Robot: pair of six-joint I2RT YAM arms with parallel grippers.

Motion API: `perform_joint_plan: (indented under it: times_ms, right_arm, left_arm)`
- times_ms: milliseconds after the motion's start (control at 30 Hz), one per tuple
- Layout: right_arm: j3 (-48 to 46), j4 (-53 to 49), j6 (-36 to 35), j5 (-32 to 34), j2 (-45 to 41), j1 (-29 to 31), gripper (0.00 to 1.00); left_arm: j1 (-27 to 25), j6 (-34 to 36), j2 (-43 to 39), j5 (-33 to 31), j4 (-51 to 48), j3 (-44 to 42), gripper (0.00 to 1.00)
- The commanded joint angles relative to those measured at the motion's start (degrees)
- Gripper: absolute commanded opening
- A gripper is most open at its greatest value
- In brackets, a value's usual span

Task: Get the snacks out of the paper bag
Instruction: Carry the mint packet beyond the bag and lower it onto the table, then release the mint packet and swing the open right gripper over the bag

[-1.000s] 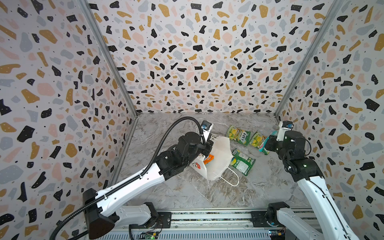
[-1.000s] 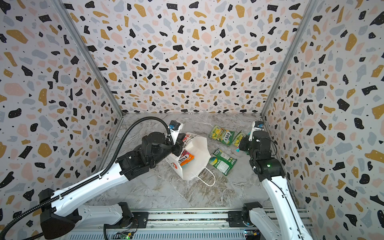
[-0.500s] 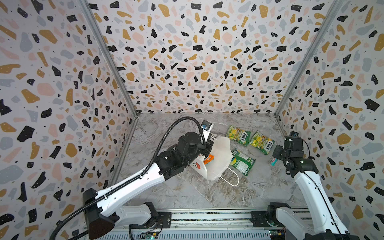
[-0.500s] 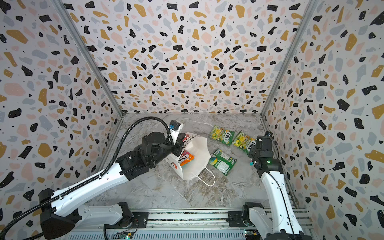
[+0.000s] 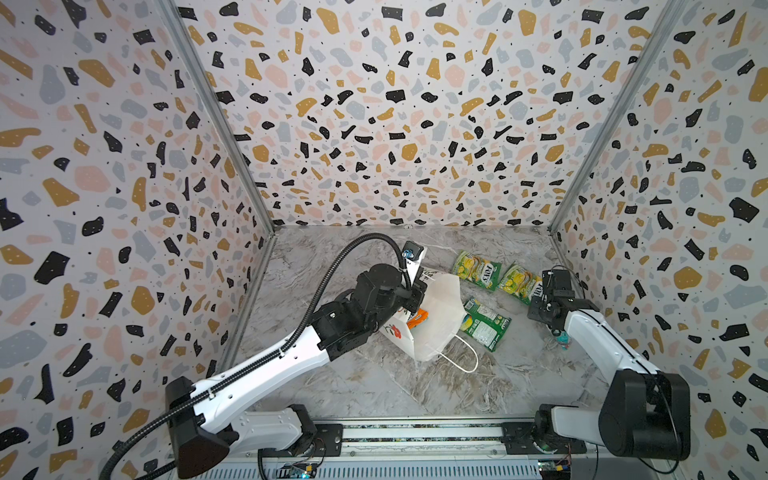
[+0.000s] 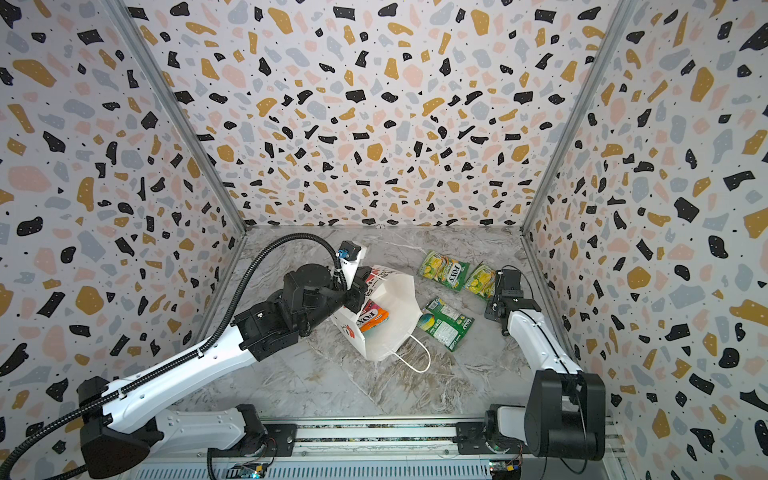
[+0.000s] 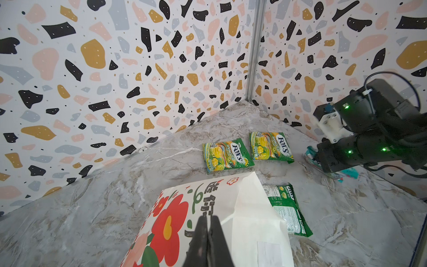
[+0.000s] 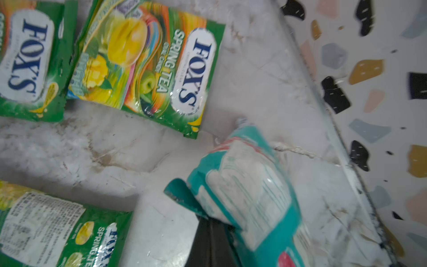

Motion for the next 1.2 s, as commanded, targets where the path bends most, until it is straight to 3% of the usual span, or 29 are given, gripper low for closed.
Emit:
perform_joint_plan:
  times_ms: [0, 200, 333, 467, 600, 767, 867, 1000, 1167]
  right_arm:
    - [-0.8, 2.3, 1.2, -4.8, 1.9, 0.7, 0.00]
    - [-1.3, 5.2, 2.6, -10.6, 3.1, 1.7, 0.02]
    - [-1.3, 5.9, 3.0, -13.1, 2.1, 1.7, 0.36]
    - [-1.9, 7.2, 3.6, -13.9, -2.4, 1.7, 0.49]
    - [-3.4, 11.1, 2.4, -21.4, -9.3, 1.7, 0.50]
    - [-7.6, 22.3, 4.6, -43.8, -19.1, 3.2, 0.51]
    - [-9.4, 28.9, 7.4, -50.5, -22.8, 8.1, 0.53]
    - [-9.9, 33.5, 6.8, -52.3, -24.7, 17.9, 0.53]
    - [-6.6, 28.6, 1.2, -50.3, -21.2, 28.6, 0.53]
  left_arm:
    - [0.4, 0.1, -1.0, -0.9, 3.1, -0.7, 0.00]
    - [0.4, 0.2, -1.1, -1.2, 3.1, -0.6, 0.00]
    - [0.3, 0.3, -1.2, -1.1, 3.0, -0.5, 0.00]
    - [0.4, 0.3, -1.2, -1.2, 3.0, -0.6, 0.00]
    - [0.4, 0.3, -1.1, -1.1, 3.1, -0.7, 0.00]
    - [0.4, 0.3, -1.0, -0.7, 3.1, -0.7, 0.00]
    - [0.4, 0.4, -1.0, -0.7, 3.1, -0.7, 0.00]
    - [0.4, 0.5, -1.2, -0.6, 3.3, -0.9, 0.00]
    - [0.4, 0.6, -1.2, -0.6, 3.5, -1.0, 0.00]
